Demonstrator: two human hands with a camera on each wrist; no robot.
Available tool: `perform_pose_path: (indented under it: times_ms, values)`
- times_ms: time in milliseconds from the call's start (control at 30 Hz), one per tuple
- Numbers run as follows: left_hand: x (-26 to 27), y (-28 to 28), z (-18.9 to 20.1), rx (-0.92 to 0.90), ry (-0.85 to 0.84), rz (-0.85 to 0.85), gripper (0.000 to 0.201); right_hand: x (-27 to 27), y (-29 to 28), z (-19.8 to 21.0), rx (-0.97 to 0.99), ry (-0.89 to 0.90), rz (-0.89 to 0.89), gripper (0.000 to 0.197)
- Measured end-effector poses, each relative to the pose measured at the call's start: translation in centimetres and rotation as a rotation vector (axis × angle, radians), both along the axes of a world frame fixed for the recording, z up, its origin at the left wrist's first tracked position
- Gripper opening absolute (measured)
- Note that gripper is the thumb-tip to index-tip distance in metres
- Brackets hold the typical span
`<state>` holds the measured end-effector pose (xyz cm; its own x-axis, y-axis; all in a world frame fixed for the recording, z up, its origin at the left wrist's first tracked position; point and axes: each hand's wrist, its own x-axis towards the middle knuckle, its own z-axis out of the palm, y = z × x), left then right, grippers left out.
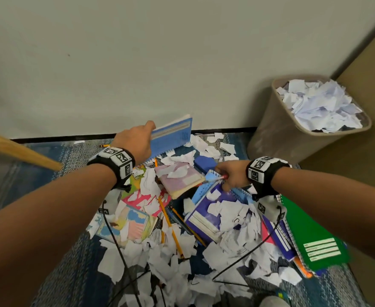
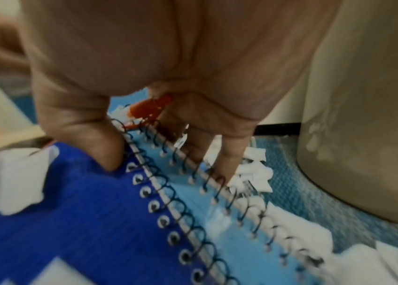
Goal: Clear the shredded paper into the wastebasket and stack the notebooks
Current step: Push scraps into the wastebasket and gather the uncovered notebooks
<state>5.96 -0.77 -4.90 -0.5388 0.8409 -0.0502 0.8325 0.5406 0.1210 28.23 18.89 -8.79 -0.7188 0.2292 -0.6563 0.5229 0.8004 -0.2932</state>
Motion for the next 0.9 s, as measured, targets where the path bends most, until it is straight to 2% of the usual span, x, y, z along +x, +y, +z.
perform_pose_path:
  times_ms: [133, 233, 367, 500, 667, 800, 900]
  values:
    - [-0.5, -0.3, -0.2, -0.004, 0.018, 0.027, 0.029, -1.7, 1.1, 3.2, -0.105, 0.228, -0.172, 0.029]
    - [-0.7, -0.5, -0.2, -0.017, 0.030, 0.040, 0.029, -2.9, 1.1, 5.1, -0.157, 0.320, -0.201, 0.035]
    - [-0.7, -0.8, -0.4, -0.024, 0.040, 0.050, 0.029, -4.2, 0.6, 6.6, -0.020, 0.467, -0.149, 0.034]
    - [-0.3, -0.7, 0.0, -0.038, 0.056, 0.078, 0.032, -4.7, 0.6, 7.0, 0.068, 0.600, -0.114, 0.022]
    - [0.2, -0.8, 0.3, -0.072, 0.037, 0.130, 0.036, -3.8, -0.1, 4.8, 0.225, 0.470, 0.071, 0.024]
    - [0.2, -0.8, 0.2, -0.045, 0.013, 0.145, 0.041, -4.2, 1.4, 6.7, 0.247, 0.596, -0.040, 0.022]
    - [-0.4, -0.8, -0.1, 0.070, -0.062, 0.235, 0.040, -4.4, 3.2, 8.4, 0.199, 0.633, -0.182, 0.021]
